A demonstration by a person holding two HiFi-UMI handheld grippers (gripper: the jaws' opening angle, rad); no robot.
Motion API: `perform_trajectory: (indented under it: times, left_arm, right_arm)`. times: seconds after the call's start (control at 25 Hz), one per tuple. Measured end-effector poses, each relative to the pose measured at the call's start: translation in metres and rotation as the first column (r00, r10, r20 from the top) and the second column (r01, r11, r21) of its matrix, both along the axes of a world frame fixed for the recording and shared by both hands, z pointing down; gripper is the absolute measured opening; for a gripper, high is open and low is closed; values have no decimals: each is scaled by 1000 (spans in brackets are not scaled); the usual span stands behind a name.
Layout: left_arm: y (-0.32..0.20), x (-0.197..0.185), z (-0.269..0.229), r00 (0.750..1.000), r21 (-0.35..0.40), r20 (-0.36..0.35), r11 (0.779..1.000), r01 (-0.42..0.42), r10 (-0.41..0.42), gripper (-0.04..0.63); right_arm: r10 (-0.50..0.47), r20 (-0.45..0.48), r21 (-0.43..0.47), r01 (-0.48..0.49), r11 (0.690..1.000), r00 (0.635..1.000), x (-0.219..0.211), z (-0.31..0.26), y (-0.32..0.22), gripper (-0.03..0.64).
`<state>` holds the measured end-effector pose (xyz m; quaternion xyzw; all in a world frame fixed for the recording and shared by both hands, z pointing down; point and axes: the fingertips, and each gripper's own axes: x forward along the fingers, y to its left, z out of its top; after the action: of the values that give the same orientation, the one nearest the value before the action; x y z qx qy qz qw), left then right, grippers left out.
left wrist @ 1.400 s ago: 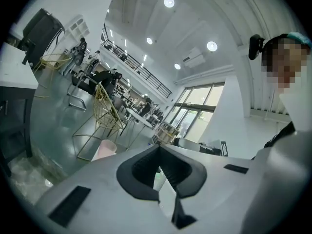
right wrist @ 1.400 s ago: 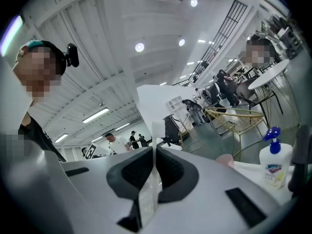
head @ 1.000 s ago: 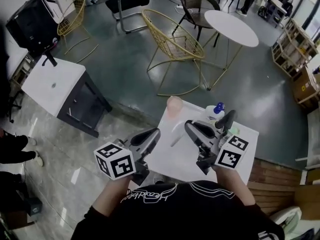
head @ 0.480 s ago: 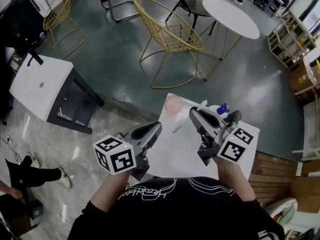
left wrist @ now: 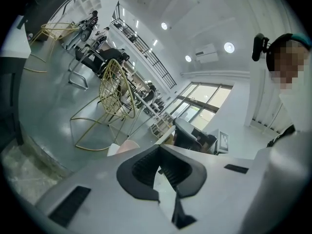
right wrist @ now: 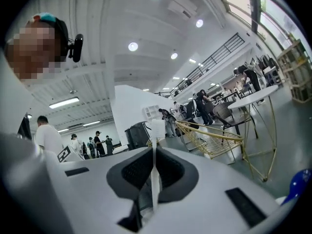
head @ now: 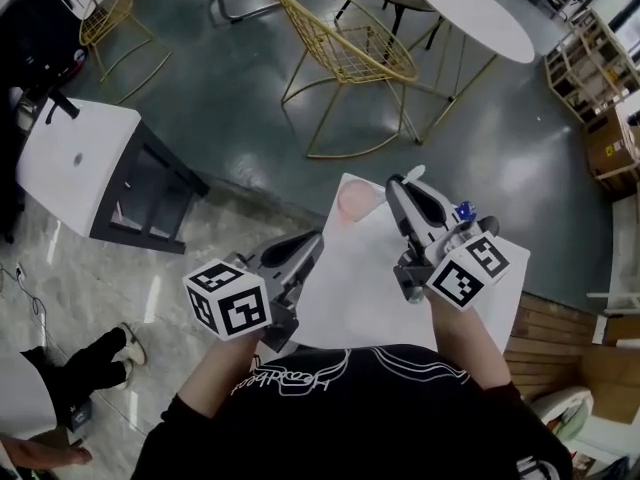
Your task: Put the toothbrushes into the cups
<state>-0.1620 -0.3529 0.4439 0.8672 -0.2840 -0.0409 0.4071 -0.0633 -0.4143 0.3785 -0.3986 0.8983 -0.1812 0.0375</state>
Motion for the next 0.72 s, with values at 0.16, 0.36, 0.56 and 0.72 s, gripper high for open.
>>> perform_trajectory:
  times: [0.16, 0.36, 0.56, 0.72]
  left_arm:
    - [2, 0, 11, 1000, -22, 9, 1000, 0, 0, 6]
    - [-3, -9, 24, 1000, -45, 16, 999, 18, -17, 6]
    - [-5, -18, 36, 999, -70, 31, 997, 43, -41, 6]
    - [-2, -17, 43, 998, -83, 44, 996, 45, -42, 6]
  right_arm:
    - [39, -55, 55, -36, 998, 998, 3, 13, -8, 40]
    - [75, -104, 64, -69, 996, 992, 1, 46, -27, 40]
    - [106, -124, 7, -106, 994, 987, 0, 88, -35, 40]
    - [110, -116, -23, -114, 993, 987, 1, 107, -34, 40]
